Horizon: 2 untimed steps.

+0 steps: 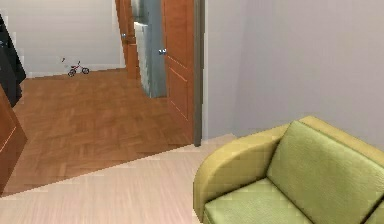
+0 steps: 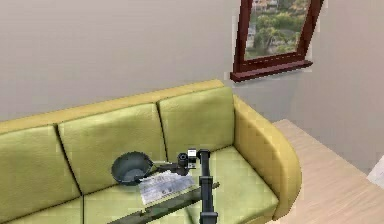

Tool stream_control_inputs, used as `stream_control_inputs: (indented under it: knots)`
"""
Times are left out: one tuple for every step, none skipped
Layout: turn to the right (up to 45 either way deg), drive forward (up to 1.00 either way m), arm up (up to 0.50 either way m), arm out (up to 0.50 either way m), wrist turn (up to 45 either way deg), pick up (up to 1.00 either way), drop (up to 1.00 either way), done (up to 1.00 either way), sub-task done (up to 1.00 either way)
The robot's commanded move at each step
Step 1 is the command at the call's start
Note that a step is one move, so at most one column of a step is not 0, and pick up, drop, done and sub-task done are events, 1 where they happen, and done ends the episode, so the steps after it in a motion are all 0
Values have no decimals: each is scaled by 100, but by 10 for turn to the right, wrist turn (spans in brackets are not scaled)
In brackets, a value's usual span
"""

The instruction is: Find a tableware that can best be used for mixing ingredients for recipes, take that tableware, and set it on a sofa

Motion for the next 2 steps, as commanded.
stream_control_inputs:
  knots:
    - [0,0,-32,0,0,0,0,0,0]
    - [0,0,0,0,0,0,100,0,0]
